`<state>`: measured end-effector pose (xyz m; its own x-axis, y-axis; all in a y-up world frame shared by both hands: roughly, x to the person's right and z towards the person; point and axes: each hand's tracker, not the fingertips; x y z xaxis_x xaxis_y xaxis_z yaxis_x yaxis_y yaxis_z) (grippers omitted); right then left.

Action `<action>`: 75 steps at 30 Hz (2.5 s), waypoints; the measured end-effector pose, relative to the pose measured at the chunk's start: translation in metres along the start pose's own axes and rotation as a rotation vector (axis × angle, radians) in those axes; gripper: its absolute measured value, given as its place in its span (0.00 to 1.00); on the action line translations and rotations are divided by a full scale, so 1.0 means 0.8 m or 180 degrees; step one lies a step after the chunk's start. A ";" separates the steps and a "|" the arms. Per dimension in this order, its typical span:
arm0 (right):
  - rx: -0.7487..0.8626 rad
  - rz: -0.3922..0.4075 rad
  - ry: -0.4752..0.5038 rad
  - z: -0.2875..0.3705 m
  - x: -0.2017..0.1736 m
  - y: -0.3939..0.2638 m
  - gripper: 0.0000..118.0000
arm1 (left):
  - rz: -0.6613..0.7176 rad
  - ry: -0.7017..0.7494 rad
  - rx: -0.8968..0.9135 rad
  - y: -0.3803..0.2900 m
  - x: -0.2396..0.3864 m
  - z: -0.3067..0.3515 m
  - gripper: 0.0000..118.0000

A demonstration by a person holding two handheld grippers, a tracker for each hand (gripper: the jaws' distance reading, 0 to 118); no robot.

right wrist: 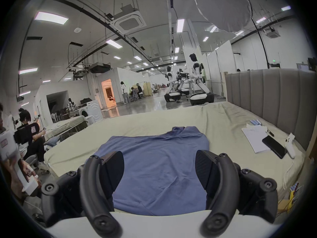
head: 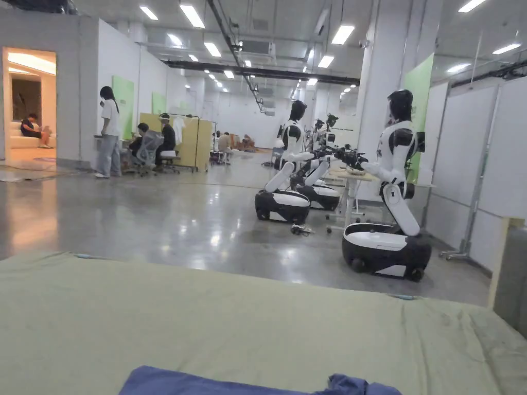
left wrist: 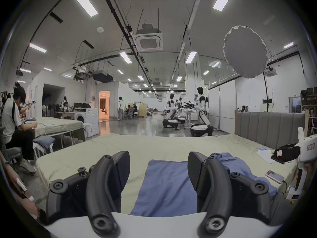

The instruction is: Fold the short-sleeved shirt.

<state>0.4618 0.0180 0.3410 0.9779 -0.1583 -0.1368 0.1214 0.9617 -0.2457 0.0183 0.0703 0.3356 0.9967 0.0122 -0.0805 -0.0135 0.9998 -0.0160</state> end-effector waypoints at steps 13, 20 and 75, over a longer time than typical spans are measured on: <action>0.0085 0.0043 -0.0240 0.000 0.016 -0.001 0.79 | 0.0013 0.0064 -0.0081 -0.016 -0.010 -0.009 0.59; 0.0066 0.0065 -0.0225 -0.007 0.007 -0.001 0.79 | 0.0002 0.0018 -0.0212 -0.026 -0.004 -0.021 0.59; -0.0780 -0.0105 -0.0867 0.047 0.083 -0.083 0.52 | -0.0597 -0.0303 -0.2628 -0.262 -0.037 -0.125 0.09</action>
<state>0.5253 -0.0480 0.3839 0.9876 -0.0911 0.1275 0.1413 0.8698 -0.4727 -0.0167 -0.1411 0.2413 0.9903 -0.1139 0.0796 0.1350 0.6528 -0.7454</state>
